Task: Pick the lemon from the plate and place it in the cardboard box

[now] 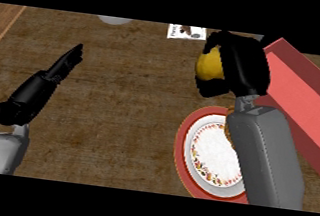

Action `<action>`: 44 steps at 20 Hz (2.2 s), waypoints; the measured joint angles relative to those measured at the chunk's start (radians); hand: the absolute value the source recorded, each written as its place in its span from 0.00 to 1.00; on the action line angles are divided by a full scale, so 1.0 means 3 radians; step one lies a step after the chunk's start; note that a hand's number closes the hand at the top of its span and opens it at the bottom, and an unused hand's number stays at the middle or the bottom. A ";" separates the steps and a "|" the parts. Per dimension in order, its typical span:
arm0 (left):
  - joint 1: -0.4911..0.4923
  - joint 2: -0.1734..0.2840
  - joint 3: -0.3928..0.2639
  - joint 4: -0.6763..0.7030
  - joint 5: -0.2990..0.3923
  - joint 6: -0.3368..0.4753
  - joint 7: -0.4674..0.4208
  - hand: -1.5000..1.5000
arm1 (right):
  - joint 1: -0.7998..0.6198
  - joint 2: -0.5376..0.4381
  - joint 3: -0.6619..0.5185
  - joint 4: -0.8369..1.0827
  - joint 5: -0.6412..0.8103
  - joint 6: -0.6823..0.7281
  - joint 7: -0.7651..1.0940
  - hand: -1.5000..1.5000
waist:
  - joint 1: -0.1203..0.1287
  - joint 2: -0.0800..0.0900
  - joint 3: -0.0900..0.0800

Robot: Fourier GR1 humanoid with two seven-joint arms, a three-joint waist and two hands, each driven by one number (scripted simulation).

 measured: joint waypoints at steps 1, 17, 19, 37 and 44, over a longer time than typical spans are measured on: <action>-0.0011 -0.0004 0.0008 0.0017 -0.0006 0.0013 -0.0016 0.50 | -0.0060 -0.0014 -0.0115 -0.0037 -0.0035 0.0002 0.0090 1.00 | -0.0007 0.0001 0.0000; 0.0009 -0.0077 -0.0029 -0.0083 -0.0057 0.0014 0.0025 0.50 | -0.0576 -0.1079 -0.1212 0.1090 -0.0334 -0.0227 0.0028 1.00 | 0.0030 0.0022 0.0001; 0.0002 -0.0069 -0.0012 -0.0060 -0.0063 0.0018 0.0018 0.50 | -0.0570 -0.1218 -0.1242 0.1290 -0.0353 -0.0061 -0.0022 1.00 | 0.0029 0.0024 0.0000; -0.0071 -0.0069 0.0008 0.0032 -0.0065 -0.0053 -0.0050 0.50 | -0.0745 -0.2090 -0.1307 0.3097 -0.0506 0.0819 -0.1254 0.00 | 0.0075 0.0039 0.0005; -0.0017 -0.0081 0.0008 -0.0030 -0.0065 -0.0046 -0.0025 0.50 | -0.0933 -0.1955 -0.2095 0.3139 -0.1332 0.0579 -0.1661 0.00 | 0.0056 0.0021 0.0014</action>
